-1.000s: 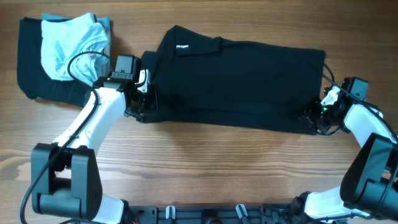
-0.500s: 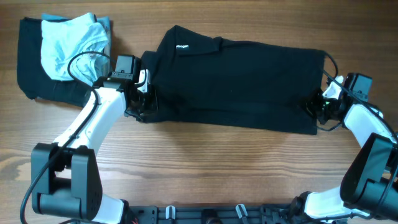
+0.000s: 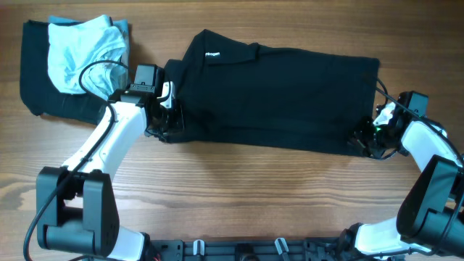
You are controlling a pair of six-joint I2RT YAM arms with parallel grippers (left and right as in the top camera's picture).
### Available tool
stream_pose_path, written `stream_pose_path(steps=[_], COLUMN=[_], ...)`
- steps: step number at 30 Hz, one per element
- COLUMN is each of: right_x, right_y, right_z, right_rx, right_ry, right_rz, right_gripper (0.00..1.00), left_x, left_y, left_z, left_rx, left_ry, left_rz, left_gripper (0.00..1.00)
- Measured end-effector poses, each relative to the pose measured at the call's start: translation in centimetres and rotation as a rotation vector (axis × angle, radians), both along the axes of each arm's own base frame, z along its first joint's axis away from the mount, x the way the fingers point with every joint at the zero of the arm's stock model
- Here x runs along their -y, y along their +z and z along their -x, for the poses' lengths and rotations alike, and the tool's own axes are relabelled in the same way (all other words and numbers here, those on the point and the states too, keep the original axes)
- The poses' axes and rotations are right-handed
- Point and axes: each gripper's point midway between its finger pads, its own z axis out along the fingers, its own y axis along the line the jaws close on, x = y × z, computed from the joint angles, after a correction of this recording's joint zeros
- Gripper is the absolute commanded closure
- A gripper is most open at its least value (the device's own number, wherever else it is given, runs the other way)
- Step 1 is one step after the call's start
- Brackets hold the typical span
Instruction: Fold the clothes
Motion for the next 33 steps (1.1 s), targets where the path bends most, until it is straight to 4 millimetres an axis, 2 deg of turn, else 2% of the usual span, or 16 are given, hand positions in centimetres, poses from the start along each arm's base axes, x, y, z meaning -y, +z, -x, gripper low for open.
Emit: stream_pose_path(steps=[4, 5, 6, 7, 20, 33], right_x=[0.5, 0.6, 0.7, 0.7, 0.0, 0.8], right_y=[-0.4, -0.5, -0.7, -0.7, -0.4, 1.9], right_z=[-0.5, -0.7, -0.7, -0.7, -1.2, -5.6], right_rx=[0.031, 0.04, 0.045, 0.046, 0.077, 0.262], right_ry=[-0.008, -0.011, -0.014, -0.016, -0.01, -0.042], right_rz=[0.031, 0.037, 0.04, 0.04, -0.004, -0.003], right_gripper=[0.75, 0.87, 0.94, 0.96, 0.96, 0.96], left_x=[0.0, 0.0, 0.0, 0.0, 0.0, 0.0], left_y=[0.0, 0.0, 0.0, 0.0, 0.0, 0.0], left_z=[0.0, 0.0, 0.0, 0.0, 0.1, 0.2], left_rx=[0.0, 0.0, 0.0, 0.0, -0.005, -0.007], left_ry=[0.0, 0.0, 0.0, 0.0, 0.0, 0.0], left_rz=[0.0, 0.0, 0.0, 0.0, -0.001, -0.001], left_gripper=[0.61, 0.6, 0.61, 0.6, 0.6, 0.6])
